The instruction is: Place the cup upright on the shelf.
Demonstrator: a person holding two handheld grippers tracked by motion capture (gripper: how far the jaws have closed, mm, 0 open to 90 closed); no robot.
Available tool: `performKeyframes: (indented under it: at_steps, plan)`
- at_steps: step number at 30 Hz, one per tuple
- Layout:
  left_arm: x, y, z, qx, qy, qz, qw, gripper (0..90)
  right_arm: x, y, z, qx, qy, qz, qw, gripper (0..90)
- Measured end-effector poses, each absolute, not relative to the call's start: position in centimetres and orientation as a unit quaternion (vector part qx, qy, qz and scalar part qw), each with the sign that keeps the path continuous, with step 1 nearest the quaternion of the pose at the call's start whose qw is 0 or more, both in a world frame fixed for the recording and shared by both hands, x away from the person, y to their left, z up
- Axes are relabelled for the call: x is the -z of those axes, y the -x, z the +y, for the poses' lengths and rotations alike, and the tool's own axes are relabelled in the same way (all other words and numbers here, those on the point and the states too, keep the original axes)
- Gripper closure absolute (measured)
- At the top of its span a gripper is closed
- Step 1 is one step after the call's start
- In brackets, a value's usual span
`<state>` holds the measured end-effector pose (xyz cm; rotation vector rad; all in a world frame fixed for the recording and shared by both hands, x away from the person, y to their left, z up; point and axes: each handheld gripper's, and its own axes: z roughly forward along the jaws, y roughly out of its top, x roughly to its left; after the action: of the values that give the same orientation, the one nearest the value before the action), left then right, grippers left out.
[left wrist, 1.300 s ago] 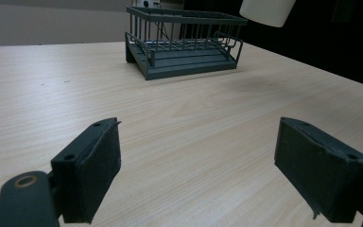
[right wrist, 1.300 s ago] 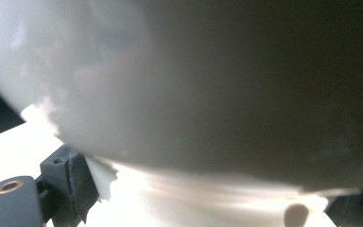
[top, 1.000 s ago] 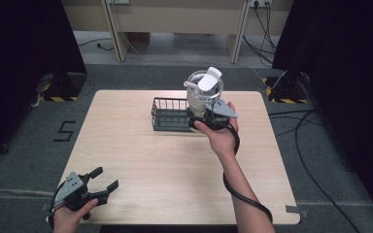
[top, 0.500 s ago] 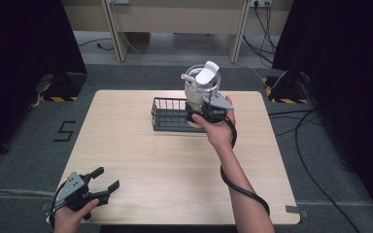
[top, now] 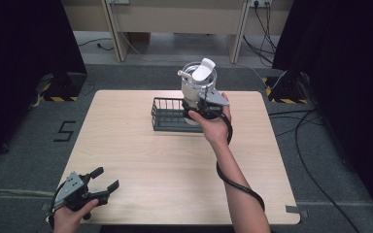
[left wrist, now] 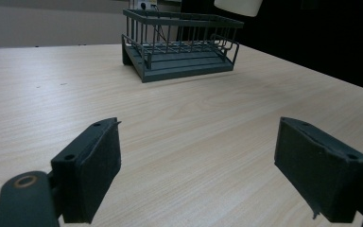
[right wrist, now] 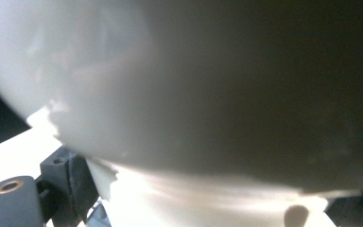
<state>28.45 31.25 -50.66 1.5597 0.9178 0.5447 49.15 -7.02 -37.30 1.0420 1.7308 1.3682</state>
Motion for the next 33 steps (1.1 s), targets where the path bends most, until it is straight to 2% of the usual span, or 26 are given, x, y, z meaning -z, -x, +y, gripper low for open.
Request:
performKeyframes:
  at_steps: [33]
  plan:
    - [50.8,-28.5,31.2,-0.233,-0.668,0.396,0.585,14.6,37.0,-52.3,-5.1,-0.528,-0.406,0.653,0.361,11.2]
